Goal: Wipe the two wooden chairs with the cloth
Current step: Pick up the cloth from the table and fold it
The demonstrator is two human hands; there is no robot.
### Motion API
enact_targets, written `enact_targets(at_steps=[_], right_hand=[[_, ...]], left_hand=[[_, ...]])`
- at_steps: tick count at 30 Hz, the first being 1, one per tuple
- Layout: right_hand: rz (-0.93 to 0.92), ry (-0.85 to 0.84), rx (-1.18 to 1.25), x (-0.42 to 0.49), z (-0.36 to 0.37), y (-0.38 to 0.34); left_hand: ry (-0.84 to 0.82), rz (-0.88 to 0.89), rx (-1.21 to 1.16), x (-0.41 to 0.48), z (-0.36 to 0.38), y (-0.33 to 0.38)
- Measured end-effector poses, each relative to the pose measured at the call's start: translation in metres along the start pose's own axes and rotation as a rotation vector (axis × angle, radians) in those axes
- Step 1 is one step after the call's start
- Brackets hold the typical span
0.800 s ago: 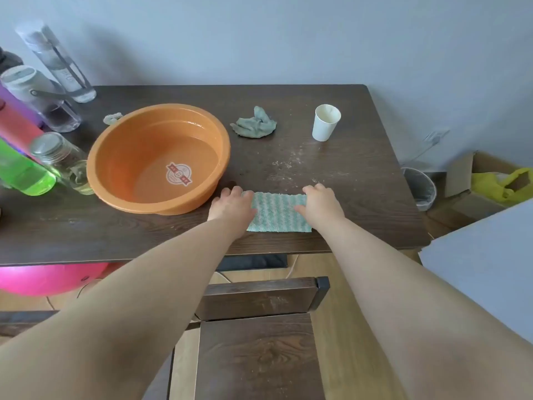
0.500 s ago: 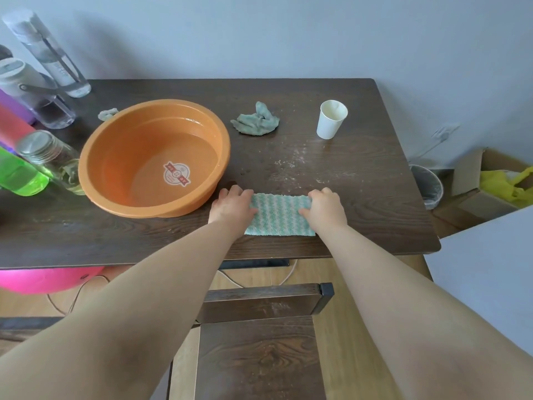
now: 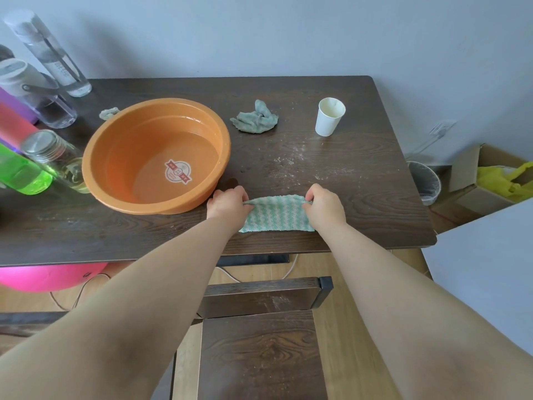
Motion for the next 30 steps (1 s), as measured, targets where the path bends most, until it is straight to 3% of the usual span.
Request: enact_targets(at_steps=[5,14,24,30], right_hand=[[0.076,0.039,0.128,-0.014,-0.014,-0.005],[0.188,0.111,0.303,-0.073,-0.048,-0.02],[0.152,-0.009,0.306,-0.2,-0.061,-0.061],[0.141,-0.022,0.493,-0.269,-0.054,-0.08]], left_hand=[[-0.105,-0.074,-0.247,-0.017,-0.011,-0.007],[-0.155,-0.029,-0.443,-0.078,-0.033,-0.021],[-0.178,0.058,-0.503,-0.184,-0.052,-0.073],[-0.274,-0.017,-0.776,-0.234,-0.048,-0.111]])
Point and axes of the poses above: each hand's wrist, its own x-axis towards the middle knuckle, its own z-axis out of the palm, y = z × x, the point moved 4 cm from there along x, towards the middle knuckle, and after that the axes turned 11 degrees about -z, right-handed, at the moved point
